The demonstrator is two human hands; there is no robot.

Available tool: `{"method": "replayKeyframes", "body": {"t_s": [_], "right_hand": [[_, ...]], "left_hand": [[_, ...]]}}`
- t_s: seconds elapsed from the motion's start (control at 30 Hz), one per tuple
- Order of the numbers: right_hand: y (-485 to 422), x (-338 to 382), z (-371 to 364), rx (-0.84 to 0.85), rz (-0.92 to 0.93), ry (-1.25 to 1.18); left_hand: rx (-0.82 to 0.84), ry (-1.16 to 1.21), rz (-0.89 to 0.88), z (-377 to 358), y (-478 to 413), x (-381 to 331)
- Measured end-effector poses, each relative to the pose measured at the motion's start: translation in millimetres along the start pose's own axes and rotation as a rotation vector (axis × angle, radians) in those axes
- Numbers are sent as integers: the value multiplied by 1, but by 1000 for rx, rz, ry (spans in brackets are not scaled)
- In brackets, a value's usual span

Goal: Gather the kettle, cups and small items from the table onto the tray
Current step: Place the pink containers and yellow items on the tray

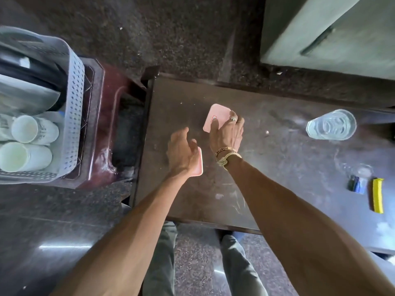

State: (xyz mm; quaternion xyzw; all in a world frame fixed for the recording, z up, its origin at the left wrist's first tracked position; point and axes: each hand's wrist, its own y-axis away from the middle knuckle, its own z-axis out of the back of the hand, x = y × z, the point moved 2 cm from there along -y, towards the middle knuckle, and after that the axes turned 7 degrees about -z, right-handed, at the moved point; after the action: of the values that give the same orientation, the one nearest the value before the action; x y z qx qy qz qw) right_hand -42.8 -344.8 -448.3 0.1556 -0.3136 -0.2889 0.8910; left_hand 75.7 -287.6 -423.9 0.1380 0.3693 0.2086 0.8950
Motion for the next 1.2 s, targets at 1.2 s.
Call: {"method": "replayKeyframes", "body": {"t_s": [1.2], "right_hand": [[221, 123, 17, 312, 220, -102]], "left_hand": [[-251, 545, 140, 210, 92, 70]]}}
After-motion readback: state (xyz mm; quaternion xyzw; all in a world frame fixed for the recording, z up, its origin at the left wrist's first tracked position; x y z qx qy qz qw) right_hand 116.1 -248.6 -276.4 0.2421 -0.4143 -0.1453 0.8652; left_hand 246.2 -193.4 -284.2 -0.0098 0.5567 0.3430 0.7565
